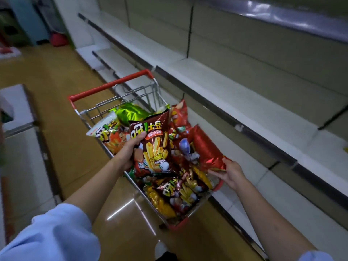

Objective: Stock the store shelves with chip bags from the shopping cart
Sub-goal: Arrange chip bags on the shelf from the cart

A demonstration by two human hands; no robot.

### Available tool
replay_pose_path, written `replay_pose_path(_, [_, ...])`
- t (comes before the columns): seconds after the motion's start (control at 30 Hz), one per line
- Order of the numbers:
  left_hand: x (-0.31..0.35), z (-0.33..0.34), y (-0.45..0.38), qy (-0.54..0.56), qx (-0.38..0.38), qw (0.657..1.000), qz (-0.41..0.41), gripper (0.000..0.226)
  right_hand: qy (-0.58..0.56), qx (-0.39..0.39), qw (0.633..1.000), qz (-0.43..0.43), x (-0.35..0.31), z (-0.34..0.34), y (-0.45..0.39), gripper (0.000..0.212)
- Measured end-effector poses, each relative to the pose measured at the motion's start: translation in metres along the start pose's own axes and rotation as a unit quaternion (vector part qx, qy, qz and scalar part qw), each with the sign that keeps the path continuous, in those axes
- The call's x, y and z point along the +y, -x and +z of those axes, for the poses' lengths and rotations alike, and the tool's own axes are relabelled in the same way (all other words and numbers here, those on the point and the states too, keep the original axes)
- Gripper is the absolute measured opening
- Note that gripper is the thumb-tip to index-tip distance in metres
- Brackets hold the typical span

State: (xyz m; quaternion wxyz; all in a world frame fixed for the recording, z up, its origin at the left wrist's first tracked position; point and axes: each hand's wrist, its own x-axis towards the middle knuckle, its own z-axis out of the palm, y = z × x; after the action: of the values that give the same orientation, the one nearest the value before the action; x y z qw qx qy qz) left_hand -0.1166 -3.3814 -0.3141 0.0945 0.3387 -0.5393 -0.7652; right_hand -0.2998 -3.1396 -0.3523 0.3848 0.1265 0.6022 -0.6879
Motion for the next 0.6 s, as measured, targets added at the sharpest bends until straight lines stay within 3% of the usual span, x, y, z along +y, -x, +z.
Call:
replay_pose_path(0.13, [-0.001, 0.054, 0.026, -0.026, -0.063, 0.997, 0.027, 0.033, -0.086, 0.002, 0.996, -0.003, 0.003, -0.043, 0.051, 0.021])
replay_pose_path(0.33, [-0.013, 0.129, 0.081, -0.034, -0.154, 0.987, 0.036, 0.037, -0.135, 0.008, 0.99, -0.028, 0.022, -0.093, 0.121, 0.033])
replay_pose_path(0.4, [-0.016, 0.149, 0.1, -0.044, -0.186, 0.981, 0.042, 0.049, -0.135, 0.015, 0.99, -0.036, 0.027, -0.111, 0.139, 0.033])
replay_pose_path(0.5, [-0.021, 0.178, 0.126, -0.061, -0.224, 0.972, 0.047, 0.09, -0.114, 0.026, 0.991, -0.057, 0.032, -0.138, 0.166, 0.031])
replay_pose_path(0.6, [-0.025, 0.206, 0.144, -0.072, -0.258, 0.962, 0.055, 0.092, -0.062, 0.038, 0.995, -0.07, 0.037, -0.162, 0.186, 0.031])
